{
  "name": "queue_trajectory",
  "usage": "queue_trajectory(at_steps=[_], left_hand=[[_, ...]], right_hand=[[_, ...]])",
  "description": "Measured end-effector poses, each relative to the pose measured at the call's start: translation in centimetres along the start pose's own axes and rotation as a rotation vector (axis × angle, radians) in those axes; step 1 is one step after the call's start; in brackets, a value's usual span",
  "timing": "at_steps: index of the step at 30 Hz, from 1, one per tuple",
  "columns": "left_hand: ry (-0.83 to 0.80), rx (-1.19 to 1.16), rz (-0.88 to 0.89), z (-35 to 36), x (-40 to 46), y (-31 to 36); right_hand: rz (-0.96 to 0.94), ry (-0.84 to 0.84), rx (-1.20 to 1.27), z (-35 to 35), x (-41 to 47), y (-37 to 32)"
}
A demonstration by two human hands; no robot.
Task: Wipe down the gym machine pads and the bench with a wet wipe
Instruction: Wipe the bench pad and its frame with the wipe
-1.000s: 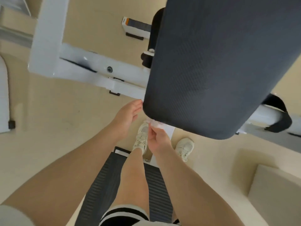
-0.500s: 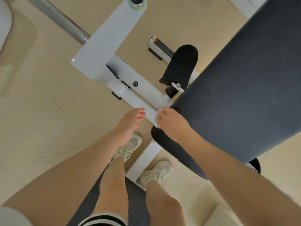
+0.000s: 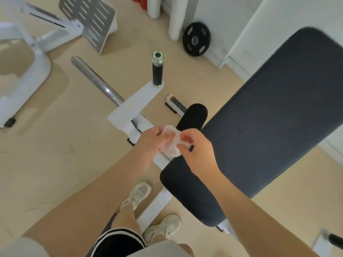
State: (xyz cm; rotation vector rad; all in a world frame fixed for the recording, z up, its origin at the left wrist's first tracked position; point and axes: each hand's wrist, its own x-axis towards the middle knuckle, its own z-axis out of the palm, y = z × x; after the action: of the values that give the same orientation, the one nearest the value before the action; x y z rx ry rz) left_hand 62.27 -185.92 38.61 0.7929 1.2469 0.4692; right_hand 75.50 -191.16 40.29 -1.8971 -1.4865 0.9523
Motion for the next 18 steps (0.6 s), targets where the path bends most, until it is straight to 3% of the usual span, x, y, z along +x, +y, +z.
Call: queue_trajectory(at_steps=[3, 5, 7, 12, 15, 18], left_hand=[[0.046, 0.153, 0.134, 0.2, -3.1, 1.8], [-0.002, 0.196, 0.170, 0.2, -5.2, 2.4], [-0.066, 0.199, 0.200, 0.1, -7.1, 2.8], [-0.143, 0.182, 0.238, 0.0, -10.7, 3.0], [-0.126, 0.282, 0.219, -0.5, -11.8, 2.6], [-0.022, 0.352, 0.208, -0.7, -11.5, 2.2]], right_hand=[[0.197, -0.080, 0.264, -2.5, -1.6, -1.1], [0.301, -0.203, 0.544, -3.9, -2.2, -1.6], [0.317, -0.345, 0.661, -4.9, -2.5, -2.1], [0.175, -0.577, 0.528, -5.6, -3.7, -4.3], [0.173, -0.565, 0.453, -6.0, -4.2, -4.5], [0.190, -0.433, 0.362, -5.7, -3.9, -4.3]])
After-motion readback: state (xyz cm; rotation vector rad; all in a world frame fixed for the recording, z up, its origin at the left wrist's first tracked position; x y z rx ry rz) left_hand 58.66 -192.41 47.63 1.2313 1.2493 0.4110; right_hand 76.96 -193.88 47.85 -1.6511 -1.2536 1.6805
